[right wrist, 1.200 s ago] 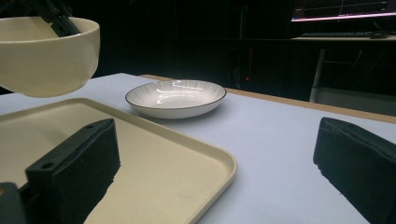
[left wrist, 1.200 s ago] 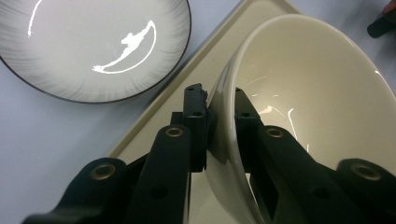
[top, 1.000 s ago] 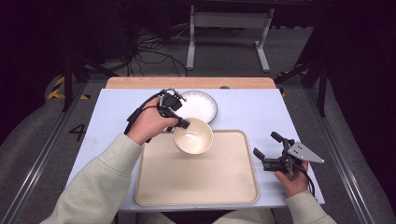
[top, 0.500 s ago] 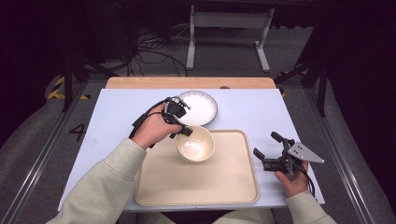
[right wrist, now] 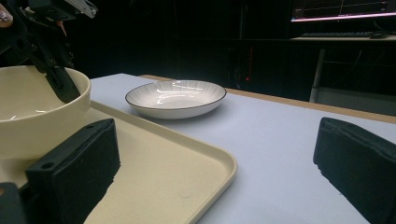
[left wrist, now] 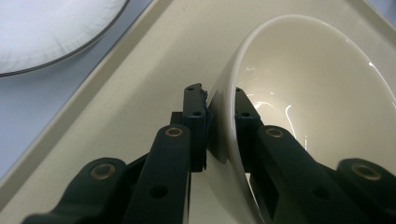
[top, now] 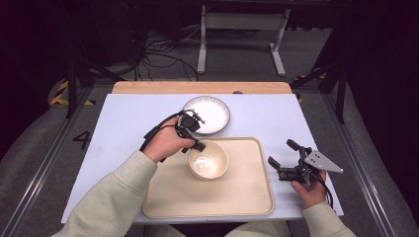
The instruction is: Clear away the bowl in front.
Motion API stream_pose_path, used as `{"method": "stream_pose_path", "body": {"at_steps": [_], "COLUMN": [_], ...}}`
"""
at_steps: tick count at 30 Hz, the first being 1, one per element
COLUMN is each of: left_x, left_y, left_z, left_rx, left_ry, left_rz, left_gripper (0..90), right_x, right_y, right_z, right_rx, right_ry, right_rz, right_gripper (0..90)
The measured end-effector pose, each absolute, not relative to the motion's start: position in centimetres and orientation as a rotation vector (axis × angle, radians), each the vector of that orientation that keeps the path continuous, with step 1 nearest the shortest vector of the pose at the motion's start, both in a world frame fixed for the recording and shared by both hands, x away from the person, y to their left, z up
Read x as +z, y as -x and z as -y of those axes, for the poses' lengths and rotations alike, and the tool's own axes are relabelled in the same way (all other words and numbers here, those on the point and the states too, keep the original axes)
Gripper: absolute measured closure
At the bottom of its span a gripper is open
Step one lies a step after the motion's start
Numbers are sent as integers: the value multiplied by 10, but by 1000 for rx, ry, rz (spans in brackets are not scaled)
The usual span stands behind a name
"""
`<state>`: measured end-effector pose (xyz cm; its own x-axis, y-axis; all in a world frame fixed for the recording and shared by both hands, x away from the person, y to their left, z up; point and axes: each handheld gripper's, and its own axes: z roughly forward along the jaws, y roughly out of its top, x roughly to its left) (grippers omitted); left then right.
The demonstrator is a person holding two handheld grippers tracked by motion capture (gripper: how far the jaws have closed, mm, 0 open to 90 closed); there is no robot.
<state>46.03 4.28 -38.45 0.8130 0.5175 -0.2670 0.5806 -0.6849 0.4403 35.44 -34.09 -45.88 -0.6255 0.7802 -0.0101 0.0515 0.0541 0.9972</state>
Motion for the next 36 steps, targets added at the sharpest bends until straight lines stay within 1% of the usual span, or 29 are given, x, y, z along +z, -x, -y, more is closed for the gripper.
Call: {"method": "stream_pose_path", "body": {"at_steps": [16, 21, 24, 27, 29, 30, 31, 32, 36], "left_x": [-399, -399, -398, -401, -401, -401, -402, -402, -401], "left_y": [-454, -453, -452, -451, -451, -451, -449, -451, -451], "left_z": [-32, -33, -33, -34, -34, -34, -33, -34, -34], "left_rx": [-213, -203, -199, -161, -148, -148, -166, -152, -155], "left_ry": [-2504, -2505, -2506, -2536, -2556, -2556, -2547, -2560, -2541], "left_rz": [-757, -733, -727, -711, -724, -724, -764, -724, -739], "left_gripper": [811, 809, 796, 765, 765, 767, 767, 765, 736], "right_x": [-459, -459, -459, -459, -459, -459, -459, -459, -459], "right_y": [-354, -354, -354, -355, -355, -355, -355, -355, -355], "right_z": [341, 341, 341, 341, 341, 341, 341, 341, 341], "right_rx": [1626, 1625, 1625, 1619, 1618, 1618, 1620, 1620, 1620], "right_ry": [-834, -834, -834, -834, -833, -833, -832, -834, -834], "right_rz": [-1760, -1761, -1762, -1766, -1768, -1768, -1768, -1766, -1766], "right_gripper": [7, 7, 7, 7, 7, 7, 7, 7, 7]}}
